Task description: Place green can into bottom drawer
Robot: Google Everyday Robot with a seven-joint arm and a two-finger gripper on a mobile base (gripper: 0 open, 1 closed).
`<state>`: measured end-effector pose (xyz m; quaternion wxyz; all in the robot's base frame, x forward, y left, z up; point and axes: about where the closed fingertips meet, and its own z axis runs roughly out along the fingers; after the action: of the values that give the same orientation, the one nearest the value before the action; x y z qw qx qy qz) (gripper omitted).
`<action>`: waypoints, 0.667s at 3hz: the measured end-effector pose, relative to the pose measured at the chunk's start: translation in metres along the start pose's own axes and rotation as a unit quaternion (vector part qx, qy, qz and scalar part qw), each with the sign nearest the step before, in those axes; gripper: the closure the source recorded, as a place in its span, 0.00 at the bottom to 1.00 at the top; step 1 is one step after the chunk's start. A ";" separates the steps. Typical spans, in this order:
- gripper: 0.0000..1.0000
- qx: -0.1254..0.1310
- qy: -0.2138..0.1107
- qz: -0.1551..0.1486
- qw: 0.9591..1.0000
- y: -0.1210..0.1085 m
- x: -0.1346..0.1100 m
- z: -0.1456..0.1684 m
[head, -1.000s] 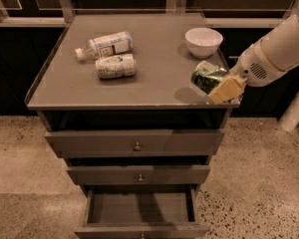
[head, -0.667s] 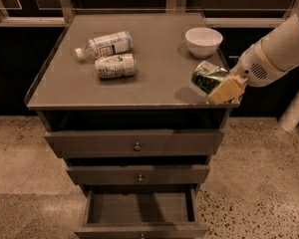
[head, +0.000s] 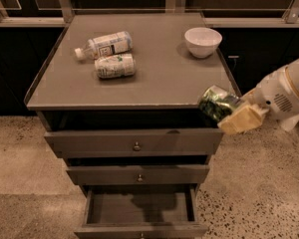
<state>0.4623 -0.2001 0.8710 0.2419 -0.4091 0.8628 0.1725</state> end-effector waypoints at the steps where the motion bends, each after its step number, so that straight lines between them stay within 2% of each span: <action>1: 1.00 -0.045 -0.015 0.032 0.998 0.009 0.031 0.016; 2: 1.00 -0.089 -0.004 0.062 0.994 0.000 0.065 0.060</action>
Offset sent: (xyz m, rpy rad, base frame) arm -0.0147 -0.0195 -0.1593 0.1973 0.2992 -0.0056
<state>0.4436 -0.2106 0.7853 0.1964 -0.3738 0.8668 0.2652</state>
